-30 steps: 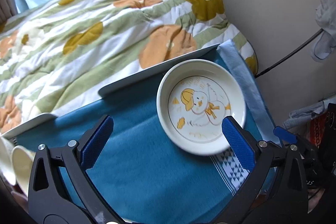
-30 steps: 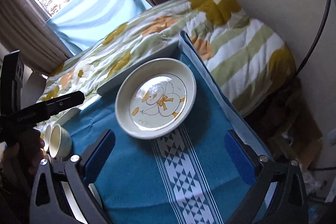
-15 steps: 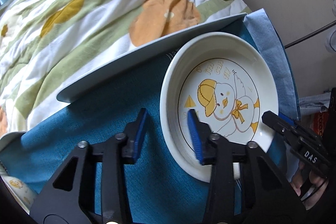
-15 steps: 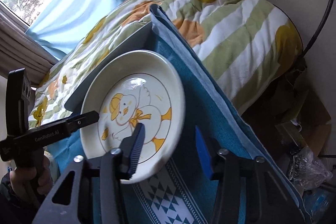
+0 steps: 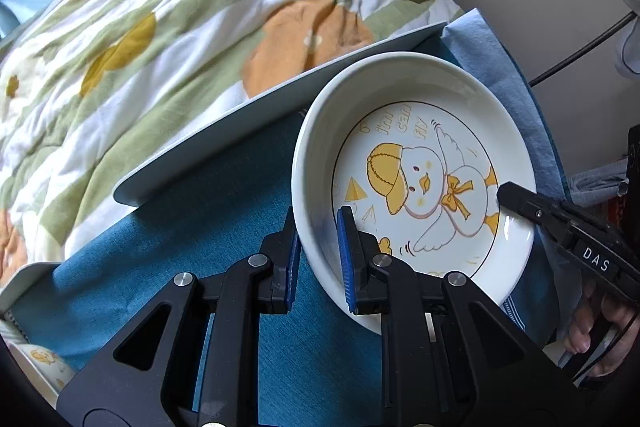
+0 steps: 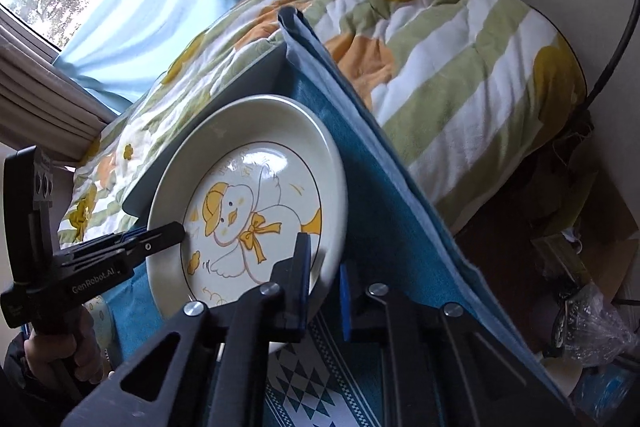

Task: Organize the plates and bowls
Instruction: 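Lift the small duck plate and carry it over the plate stack, then lower the small duck plate onto the white plate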

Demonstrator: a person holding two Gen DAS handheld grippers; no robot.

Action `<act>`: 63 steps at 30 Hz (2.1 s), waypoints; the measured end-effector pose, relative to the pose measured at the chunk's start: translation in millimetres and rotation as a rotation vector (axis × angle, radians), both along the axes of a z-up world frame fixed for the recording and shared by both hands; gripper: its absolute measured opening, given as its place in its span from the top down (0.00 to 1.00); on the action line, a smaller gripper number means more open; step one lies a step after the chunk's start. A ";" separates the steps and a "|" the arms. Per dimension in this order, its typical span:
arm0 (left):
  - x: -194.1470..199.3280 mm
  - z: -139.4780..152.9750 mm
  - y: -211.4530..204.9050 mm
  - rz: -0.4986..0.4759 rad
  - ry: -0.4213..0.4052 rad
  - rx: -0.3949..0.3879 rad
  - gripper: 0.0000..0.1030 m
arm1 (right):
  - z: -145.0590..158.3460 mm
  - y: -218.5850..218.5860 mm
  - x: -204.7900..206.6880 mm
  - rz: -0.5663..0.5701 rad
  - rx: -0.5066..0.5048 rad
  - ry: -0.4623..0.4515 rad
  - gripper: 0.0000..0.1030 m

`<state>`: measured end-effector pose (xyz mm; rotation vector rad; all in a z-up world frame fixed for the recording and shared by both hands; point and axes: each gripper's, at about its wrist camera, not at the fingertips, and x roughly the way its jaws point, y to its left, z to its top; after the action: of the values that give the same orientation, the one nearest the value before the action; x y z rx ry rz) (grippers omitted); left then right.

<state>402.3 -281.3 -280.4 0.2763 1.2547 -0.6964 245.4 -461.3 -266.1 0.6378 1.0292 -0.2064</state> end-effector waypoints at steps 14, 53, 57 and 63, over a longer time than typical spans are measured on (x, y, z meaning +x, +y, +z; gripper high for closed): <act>-60.4 82.7 41.0 0.072 -0.125 -0.080 0.85 | 70.5 20.9 -26.0 0.088 -0.087 -0.110 0.89; -270.1 26.0 302.9 0.573 -0.065 -0.083 0.85 | 26.5 253.0 -113.0 0.605 -0.103 -0.045 0.89; -265.2 20.5 303.2 0.580 -0.055 -0.088 0.85 | 22.7 257.3 -107.8 0.611 -0.117 -0.037 0.89; -260.4 15.0 304.0 0.579 -0.046 -0.087 0.85 | 20.4 259.0 -102.8 0.613 -0.128 -0.032 0.89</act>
<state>142.0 22.7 -265.3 -0.1433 1.1791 -0.2414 142.6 -202.2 -245.8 0.1890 1.1244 0.2724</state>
